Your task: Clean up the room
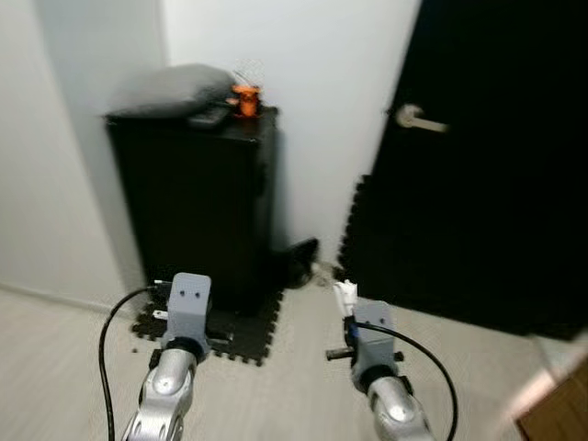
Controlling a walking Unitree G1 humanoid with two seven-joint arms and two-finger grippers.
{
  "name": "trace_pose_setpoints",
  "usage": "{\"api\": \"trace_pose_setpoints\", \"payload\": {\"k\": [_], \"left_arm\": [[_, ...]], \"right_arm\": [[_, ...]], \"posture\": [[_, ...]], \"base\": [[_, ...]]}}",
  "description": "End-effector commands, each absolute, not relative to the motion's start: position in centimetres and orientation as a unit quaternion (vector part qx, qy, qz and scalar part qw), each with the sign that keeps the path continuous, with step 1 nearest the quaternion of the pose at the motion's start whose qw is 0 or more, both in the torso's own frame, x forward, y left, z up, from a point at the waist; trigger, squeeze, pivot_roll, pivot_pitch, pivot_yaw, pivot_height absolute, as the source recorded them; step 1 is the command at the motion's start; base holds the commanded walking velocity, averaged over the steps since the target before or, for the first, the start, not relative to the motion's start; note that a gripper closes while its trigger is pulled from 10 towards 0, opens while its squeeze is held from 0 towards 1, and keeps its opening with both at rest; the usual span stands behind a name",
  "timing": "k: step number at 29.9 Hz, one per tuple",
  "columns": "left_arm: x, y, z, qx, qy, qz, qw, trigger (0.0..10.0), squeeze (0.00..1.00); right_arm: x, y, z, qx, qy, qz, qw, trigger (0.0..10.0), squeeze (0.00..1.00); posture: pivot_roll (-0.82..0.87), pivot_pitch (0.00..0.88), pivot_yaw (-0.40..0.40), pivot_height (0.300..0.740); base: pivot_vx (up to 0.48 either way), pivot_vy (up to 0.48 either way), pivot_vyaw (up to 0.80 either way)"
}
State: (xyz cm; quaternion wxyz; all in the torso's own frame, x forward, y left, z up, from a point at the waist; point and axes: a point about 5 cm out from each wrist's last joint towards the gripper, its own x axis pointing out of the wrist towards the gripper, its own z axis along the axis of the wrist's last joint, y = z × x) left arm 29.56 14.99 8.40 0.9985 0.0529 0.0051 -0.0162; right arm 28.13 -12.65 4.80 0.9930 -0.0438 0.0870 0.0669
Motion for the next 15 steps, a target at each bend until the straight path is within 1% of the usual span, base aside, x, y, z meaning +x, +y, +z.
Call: {"api": "trace_pose_setpoints", "payload": {"k": [1,6,15], "left_arm": [[29.3,15.3,7.6,0.057,0.025,-0.013,0.998,10.0,0.0],[29.1,15.4,7.1,0.059,0.032,-0.011,0.998,10.0,0.0],[28.7,15.7,6.7,0.059,0.04,-0.001,0.997,10.0,0.0]], "right_arm": [[28.0,-13.0,4.1,-0.044,0.105,0.053,0.992,10.0,0.0],[28.0,-13.2,3.8,-0.05,0.114,0.042,0.991,10.0,0.0],[28.1,-14.2,3.5,-0.042,0.125,0.01,0.991,10.0,0.0]], "posture": [[0.03,0.042,-0.011,0.74],[0.03,0.041,-0.01,0.74],[0.03,0.045,-0.016,0.74]], "base": [[0.0,0.0,-0.8],[0.0,0.0,-0.8],[0.0,0.0,-0.8]]}}
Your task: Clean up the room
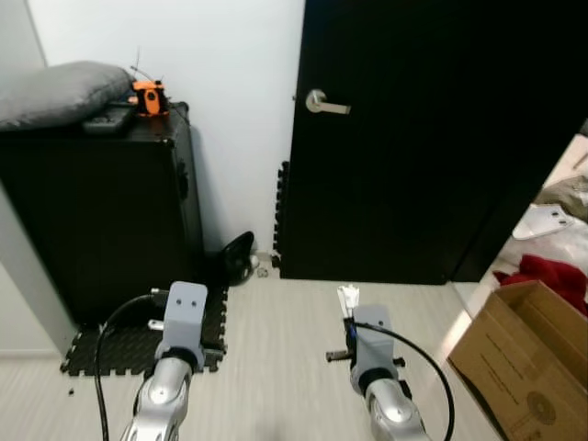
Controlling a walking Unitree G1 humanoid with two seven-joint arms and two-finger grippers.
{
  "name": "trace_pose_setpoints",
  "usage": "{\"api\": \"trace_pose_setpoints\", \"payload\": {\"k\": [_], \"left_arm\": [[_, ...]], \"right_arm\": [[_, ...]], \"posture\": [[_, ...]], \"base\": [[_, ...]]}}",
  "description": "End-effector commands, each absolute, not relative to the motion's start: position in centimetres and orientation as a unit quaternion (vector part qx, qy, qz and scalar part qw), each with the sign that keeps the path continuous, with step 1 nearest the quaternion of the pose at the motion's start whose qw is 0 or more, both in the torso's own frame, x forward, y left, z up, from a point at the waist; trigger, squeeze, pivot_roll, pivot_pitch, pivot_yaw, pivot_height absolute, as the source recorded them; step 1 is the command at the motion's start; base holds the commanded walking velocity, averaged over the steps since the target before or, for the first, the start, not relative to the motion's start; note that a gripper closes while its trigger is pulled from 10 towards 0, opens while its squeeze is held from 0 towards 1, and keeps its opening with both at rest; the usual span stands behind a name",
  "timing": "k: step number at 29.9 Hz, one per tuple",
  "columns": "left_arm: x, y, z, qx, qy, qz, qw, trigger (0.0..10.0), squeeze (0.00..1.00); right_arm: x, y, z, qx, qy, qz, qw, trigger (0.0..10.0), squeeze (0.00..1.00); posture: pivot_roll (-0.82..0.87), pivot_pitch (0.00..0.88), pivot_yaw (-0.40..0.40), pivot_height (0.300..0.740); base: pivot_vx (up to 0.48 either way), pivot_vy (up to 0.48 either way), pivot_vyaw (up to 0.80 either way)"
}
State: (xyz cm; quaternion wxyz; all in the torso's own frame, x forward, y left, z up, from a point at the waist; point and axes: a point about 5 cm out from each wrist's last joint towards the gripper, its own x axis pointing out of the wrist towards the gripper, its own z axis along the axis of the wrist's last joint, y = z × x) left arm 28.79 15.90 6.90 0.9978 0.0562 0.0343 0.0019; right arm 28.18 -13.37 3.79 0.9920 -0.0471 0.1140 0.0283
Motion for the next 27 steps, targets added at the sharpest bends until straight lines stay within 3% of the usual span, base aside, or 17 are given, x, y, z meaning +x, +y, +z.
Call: {"api": "trace_pose_setpoints", "payload": {"k": [1,27], "left_arm": [[28.65,15.69,6.64,0.059,0.04,-0.001,0.997,10.0,0.0],[28.72,15.95,6.73,0.065,0.039,0.001,0.997,10.0,0.0]], "right_arm": [[28.05,-14.27,3.48,-0.042,0.125,0.009,0.991,10.0,0.0],[27.95,-14.03,3.3,-0.035,0.129,0.01,0.991,10.0,0.0]], "posture": [[0.04,0.044,-0.018,0.74],[0.04,0.046,-0.016,0.74]], "base": [[0.0,0.0,-0.8],[0.0,0.0,-0.8]]}}
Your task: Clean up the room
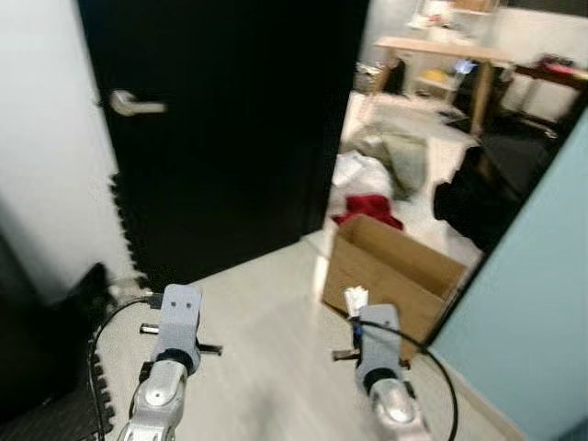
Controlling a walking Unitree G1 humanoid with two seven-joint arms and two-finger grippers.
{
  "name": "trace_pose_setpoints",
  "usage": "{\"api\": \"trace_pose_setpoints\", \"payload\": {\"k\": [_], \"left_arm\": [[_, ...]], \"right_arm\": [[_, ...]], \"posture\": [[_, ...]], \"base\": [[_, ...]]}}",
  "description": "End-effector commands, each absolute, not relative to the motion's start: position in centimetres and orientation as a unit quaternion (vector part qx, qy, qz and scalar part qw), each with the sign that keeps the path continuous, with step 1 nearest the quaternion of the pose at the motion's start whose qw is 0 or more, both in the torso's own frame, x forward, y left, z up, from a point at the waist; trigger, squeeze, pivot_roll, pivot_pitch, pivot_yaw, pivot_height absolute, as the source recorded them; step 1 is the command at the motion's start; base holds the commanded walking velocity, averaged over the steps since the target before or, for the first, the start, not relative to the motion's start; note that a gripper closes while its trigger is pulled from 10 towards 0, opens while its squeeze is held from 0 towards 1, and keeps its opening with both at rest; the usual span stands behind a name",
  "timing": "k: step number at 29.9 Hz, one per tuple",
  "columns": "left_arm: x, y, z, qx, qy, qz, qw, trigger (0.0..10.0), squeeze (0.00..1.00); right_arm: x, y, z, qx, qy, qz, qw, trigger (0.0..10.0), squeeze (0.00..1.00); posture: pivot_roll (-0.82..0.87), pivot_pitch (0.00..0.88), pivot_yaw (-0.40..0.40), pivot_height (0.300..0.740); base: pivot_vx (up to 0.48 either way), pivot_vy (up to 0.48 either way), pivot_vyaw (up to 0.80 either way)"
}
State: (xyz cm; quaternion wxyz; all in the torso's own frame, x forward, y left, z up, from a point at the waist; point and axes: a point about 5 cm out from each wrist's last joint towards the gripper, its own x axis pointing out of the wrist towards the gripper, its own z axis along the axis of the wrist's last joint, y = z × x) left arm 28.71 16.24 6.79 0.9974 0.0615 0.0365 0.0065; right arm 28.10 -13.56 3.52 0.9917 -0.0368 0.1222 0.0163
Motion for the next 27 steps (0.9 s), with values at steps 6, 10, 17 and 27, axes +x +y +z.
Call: {"api": "trace_pose_setpoints", "payload": {"k": [6,10,17,27], "left_arm": [[28.76,15.98,6.76,0.067,0.039,0.001,0.997,10.0,0.0],[28.84,16.12,6.81,0.069,0.039,0.0,0.997,10.0,0.0],[28.93,16.14,6.85,0.071,0.04,-0.002,0.997,10.0,0.0],[29.02,16.16,6.9,0.071,0.04,-0.002,0.997,10.0,0.0]], "right_arm": [[27.98,-13.97,3.33,-0.035,0.128,0.011,0.991,10.0,0.0],[28.01,-13.88,3.27,-0.034,0.13,0.012,0.991,10.0,0.0],[28.02,-13.83,3.23,-0.033,0.13,0.011,0.991,10.0,0.0],[28.0,-13.65,3.02,-0.038,0.137,0.022,0.99,10.0,0.0]], "posture": [[0.04,0.048,-0.016,0.74],[0.04,0.047,-0.011,0.74],[0.04,0.048,-0.009,0.74],[0.04,0.045,-0.006,0.74]], "base": [[0.0,0.0,-0.8],[0.0,0.0,-0.8],[0.0,0.0,-0.8],[0.0,0.0,-0.72]]}}
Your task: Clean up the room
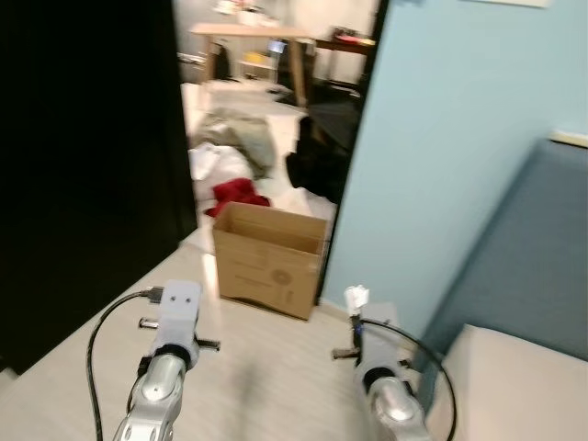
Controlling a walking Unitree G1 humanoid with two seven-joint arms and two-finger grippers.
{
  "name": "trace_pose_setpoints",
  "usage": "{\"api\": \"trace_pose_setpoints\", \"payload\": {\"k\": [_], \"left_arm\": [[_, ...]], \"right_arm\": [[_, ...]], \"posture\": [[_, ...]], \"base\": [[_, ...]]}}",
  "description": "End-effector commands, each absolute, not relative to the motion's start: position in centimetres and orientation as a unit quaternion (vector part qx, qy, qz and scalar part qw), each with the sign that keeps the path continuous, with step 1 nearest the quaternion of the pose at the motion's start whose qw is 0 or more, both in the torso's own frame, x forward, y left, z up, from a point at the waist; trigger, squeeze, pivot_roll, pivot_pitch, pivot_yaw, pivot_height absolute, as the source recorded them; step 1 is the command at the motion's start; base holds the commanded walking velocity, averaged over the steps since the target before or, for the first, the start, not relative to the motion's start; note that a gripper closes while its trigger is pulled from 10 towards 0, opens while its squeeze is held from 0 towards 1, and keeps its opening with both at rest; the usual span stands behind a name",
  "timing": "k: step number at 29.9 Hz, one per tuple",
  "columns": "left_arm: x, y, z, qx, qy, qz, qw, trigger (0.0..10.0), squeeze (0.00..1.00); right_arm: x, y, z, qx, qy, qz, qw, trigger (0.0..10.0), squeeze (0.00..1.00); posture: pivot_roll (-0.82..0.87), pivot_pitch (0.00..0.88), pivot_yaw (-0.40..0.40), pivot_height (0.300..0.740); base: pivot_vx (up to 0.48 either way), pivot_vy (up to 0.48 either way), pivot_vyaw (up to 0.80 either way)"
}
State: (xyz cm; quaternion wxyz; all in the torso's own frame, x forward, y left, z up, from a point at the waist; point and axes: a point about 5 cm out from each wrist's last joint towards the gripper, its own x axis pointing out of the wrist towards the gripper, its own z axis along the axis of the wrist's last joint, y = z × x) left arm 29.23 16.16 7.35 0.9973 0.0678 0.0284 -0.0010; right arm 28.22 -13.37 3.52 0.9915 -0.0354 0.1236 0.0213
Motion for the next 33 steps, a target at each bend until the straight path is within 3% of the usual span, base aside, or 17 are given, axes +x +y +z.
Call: {"api": "trace_pose_setpoints", "payload": {"k": [1,16,27,33], "left_arm": [[29.0,16.2,6.9,0.071,0.04,-0.003,0.997,10.0,0.0],[29.6,16.2,7.8,0.085,0.033,-0.014,0.996,10.0,0.0],[30.3,18.1,10.7,0.128,0.006,0.001,0.992,10.0,0.0],[30.1,18.4,10.5,0.124,0.009,0.002,0.992,10.0,0.0]], "right_arm": [[27.9,-13.5,2.8,-0.042,0.146,0.028,0.988,10.0,0.0],[27.9,-13.5,2.3,-0.049,0.157,0.023,0.986,10.0,0.0],[28.1,-13.7,2.6,-0.043,0.146,0.028,0.988,10.0,0.0],[28.3,-13.5,3.0,-0.04,0.139,0.031,0.989,10.0,0.0]], "posture": [[0.04,0.045,-0.003,0.74],[0.06,0.041,0.012,0.74],[0.18,0.043,0.044,0.74],[0.15,0.04,0.017,0.74]], "base": [[0.0,0.0,0.0],[0.0,0.0,0.0],[0.0,0.0,0.0],[0.0,0.0,0.0]]}}
